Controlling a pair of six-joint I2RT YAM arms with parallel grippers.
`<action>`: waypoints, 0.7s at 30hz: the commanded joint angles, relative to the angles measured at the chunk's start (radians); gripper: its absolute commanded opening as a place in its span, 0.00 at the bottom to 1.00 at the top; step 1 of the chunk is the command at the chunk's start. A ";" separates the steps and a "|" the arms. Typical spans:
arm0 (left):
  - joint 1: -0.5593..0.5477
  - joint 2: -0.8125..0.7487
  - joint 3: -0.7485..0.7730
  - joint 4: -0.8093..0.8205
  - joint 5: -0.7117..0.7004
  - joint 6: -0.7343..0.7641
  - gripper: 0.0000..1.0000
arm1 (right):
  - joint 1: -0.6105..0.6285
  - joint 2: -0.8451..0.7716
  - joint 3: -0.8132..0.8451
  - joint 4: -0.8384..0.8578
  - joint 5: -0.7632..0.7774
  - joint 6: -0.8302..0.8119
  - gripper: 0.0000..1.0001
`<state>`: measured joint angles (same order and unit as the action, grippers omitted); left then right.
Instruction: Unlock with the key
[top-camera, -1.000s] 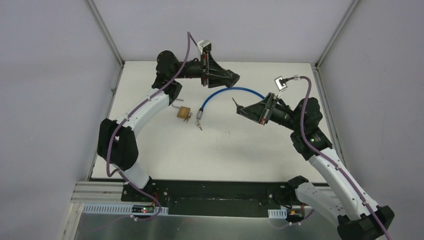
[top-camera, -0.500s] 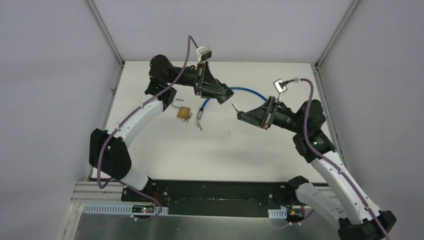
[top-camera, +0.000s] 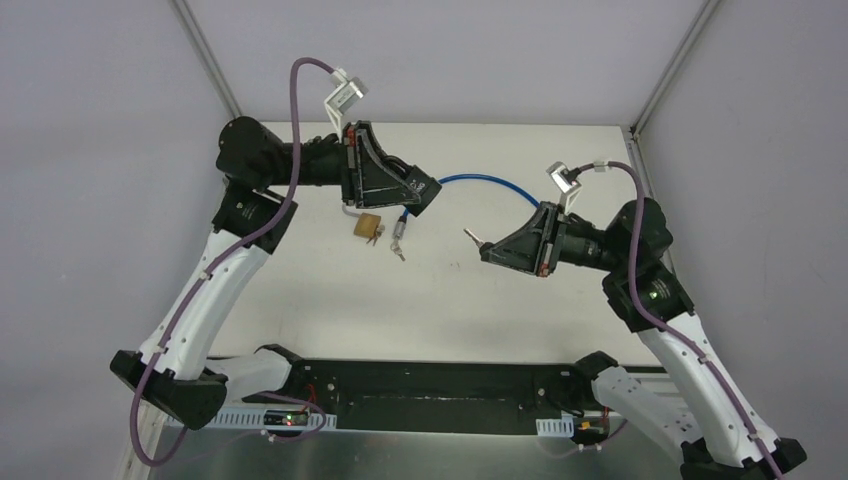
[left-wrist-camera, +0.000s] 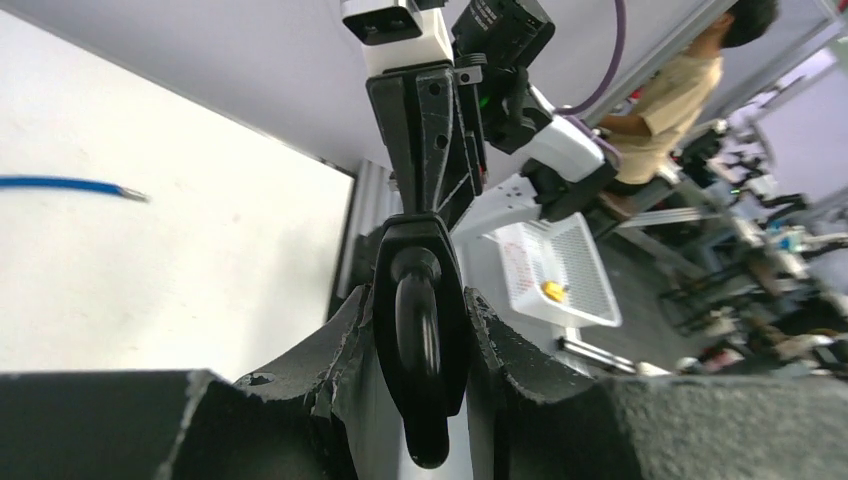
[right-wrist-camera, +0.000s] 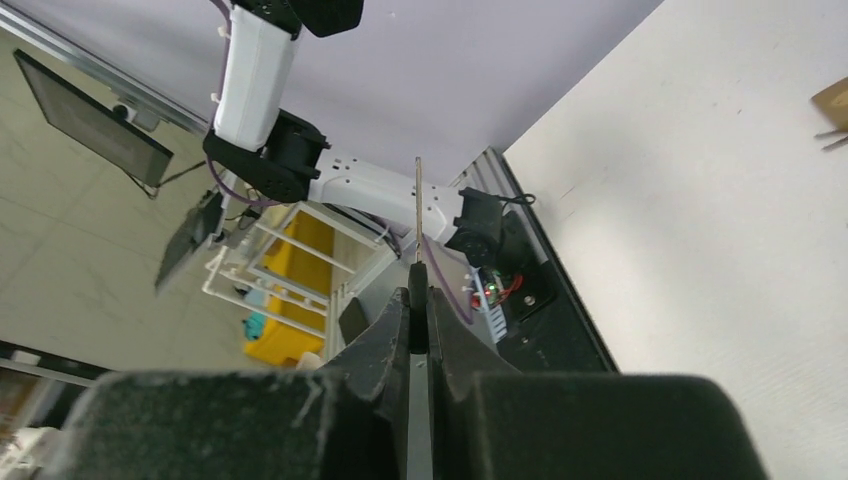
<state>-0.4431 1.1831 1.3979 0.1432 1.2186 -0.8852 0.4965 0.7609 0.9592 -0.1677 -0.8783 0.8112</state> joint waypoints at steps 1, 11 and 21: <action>0.009 -0.035 0.054 -0.093 -0.146 0.273 0.00 | 0.011 0.025 0.078 -0.030 0.011 -0.178 0.00; 0.009 0.023 0.152 -0.109 -0.141 0.001 0.00 | 0.054 0.136 0.200 0.038 0.004 -0.120 0.00; 0.009 0.039 0.167 -0.062 -0.051 -0.352 0.00 | 0.074 0.154 0.134 0.333 0.047 0.181 0.00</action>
<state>-0.4431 1.2419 1.5070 -0.0246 1.1263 -1.0798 0.5632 0.9119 1.1023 -0.0360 -0.8558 0.8391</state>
